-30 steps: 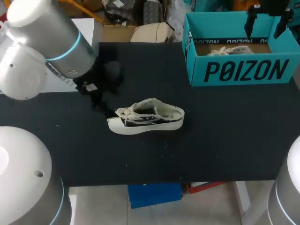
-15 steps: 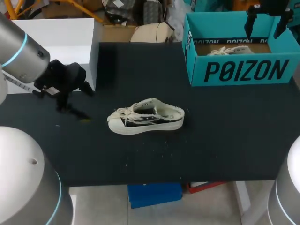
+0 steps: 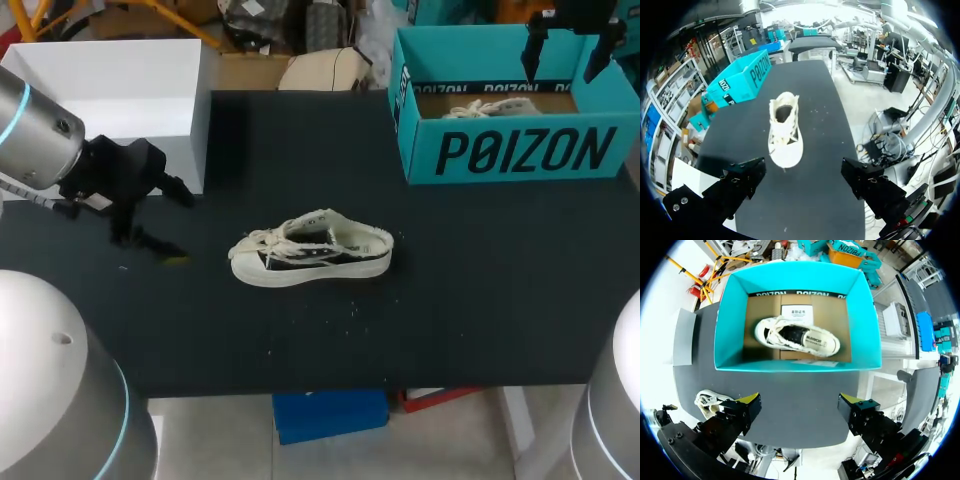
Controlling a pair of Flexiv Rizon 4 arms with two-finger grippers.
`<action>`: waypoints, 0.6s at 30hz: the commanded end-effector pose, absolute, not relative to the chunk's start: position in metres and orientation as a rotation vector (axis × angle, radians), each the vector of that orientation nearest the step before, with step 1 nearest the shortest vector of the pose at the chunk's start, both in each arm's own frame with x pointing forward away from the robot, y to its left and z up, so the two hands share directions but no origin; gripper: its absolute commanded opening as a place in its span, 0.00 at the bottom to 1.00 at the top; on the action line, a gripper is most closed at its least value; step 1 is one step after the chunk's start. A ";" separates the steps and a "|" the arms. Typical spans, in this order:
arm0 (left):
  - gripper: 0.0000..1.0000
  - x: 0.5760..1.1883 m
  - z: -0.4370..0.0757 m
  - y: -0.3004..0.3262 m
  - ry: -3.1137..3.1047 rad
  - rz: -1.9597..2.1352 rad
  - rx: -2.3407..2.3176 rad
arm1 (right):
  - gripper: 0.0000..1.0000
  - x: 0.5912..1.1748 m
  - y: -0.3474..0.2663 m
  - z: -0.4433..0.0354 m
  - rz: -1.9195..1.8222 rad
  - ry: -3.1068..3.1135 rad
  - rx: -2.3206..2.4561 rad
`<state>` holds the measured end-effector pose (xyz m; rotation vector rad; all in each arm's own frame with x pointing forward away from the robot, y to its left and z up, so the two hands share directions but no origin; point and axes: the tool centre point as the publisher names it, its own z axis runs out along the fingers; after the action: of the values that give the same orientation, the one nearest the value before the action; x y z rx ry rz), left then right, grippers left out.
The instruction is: Take the shoe out of the shoebox, open the shoe tongue, remove and reinsert the insole, then place the shoe into the shoebox
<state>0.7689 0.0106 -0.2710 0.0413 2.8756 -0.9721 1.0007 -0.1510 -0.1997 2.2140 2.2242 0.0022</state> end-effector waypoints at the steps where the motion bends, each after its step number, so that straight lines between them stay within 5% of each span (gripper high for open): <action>1: 1.00 0.768 -0.272 0.011 2.873 -0.972 0.043 | 1.00 1.002 -0.152 -0.198 0.207 2.519 1.665; 4: 1.00 0.768 -0.272 0.011 2.873 -0.972 0.043 | 1.00 0.966 -0.156 -0.209 0.294 2.870 0.821; 15: 1.00 0.768 -0.272 0.011 2.873 -0.972 0.043 | 1.00 0.966 -0.156 -0.209 0.294 2.870 0.821; 18: 1.00 0.768 -0.272 0.011 2.873 -0.972 0.043 | 1.00 0.923 -0.127 -0.193 0.519 3.046 -0.031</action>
<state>0.7682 0.0113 -0.2707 0.0414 2.8741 -0.9736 0.9626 -0.1377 -0.2040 1.4441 2.7340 0.1618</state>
